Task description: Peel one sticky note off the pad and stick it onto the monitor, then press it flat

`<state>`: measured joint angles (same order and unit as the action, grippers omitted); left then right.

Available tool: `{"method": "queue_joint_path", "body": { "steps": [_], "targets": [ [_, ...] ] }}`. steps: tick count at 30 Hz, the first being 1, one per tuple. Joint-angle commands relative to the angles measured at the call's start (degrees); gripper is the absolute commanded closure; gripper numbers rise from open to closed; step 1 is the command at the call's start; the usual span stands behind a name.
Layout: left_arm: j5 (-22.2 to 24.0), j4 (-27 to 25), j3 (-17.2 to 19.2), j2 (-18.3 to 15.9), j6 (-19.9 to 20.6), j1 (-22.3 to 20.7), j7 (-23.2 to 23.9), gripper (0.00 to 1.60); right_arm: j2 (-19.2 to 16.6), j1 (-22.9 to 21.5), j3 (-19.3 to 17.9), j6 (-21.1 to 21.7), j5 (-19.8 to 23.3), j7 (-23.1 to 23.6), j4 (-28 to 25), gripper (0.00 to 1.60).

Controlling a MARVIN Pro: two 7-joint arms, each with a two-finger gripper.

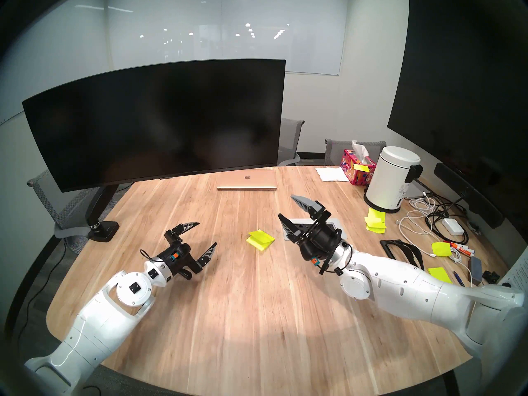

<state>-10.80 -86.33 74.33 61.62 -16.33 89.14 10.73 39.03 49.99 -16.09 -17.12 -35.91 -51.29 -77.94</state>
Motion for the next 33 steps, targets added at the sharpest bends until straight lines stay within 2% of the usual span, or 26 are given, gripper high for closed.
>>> {"method": "queue_joint_path", "body": {
  "steps": [1,14,25,33],
  "targets": [
    [1.0,1.1,0.7,-0.7,-2.0,-2.3,1.2,0.0,-0.3,-0.5,-0.7,-0.1,0.3,-0.7,-0.8,0.0],
    [1.5,2.9,0.8,-0.1,-3.9,-4.1,2.3,0.0,-0.4,-0.5,-0.6,0.0,0.4,-0.7,-0.8,0.0],
    [-0.9,3.6,-0.2,0.5,-4.6,-5.3,1.9,0.0,-0.4,-0.5,-0.6,0.0,0.4,-0.7,-0.8,0.0],
    [-3.5,7.1,-1.8,1.2,-7.0,-6.9,1.0,0.0,-0.4,-0.5,-0.6,0.0,0.4,-0.7,-0.8,0.0]
  ]
}}
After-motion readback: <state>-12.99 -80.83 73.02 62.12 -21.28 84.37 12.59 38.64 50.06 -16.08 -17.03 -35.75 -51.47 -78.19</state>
